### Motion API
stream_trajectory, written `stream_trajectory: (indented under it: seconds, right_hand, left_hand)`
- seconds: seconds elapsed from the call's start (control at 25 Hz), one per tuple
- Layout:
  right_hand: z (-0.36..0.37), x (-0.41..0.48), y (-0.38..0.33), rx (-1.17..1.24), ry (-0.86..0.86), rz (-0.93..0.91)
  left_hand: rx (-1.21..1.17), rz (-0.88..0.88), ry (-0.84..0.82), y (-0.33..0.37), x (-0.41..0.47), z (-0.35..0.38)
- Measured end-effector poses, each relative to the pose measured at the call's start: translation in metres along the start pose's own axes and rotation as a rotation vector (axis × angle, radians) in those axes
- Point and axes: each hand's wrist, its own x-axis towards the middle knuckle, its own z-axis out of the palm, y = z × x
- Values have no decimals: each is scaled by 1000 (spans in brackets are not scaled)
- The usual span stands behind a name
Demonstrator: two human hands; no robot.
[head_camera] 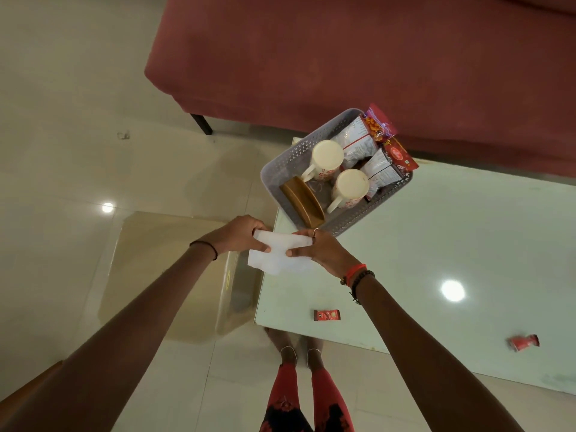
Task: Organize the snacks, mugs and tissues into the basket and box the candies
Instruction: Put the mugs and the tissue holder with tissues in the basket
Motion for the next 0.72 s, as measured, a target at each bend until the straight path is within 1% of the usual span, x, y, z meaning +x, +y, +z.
stream_trajectory:
  seconds: [0.12, 0.16, 0.2, 0.24, 0.32, 0.36, 0.44, 0.56, 0.72]
  right_hand:
    - [-11, -3, -5, -49, 49, 30]
    - [-15, -2, -6, -67, 66, 34]
    - [-19, -2, -6, -63, 71, 34]
    - [-23, -1, -5, -32, 60, 37]
    - [-32, 1, -1, 76, 22, 57]
    - [-34, 3, 2, 148, 5, 65]
    - [-37, 7, 7, 331, -4, 83]
    - [-40, 17, 11, 532, 71, 149]
    - [-44, 28, 5, 814, 170, 235]
  left_hand:
    - [94, 26, 70, 9, 13, -3]
    - [89, 21, 81, 10, 17, -3]
    - [35, -3, 77, 11, 20, -5]
    - [-67, -39, 58, 11, 22, -7]
    - [-281, -102, -18, 16, 26, -11]
    - [-336, -117, -46, 17, 29, -12]
    - [-359, -138, -51, 23, 37, -14]
    - [-368, -193, -4, 31, 53, -17]
    - [-543, -256, 13, 39, 75, -25]
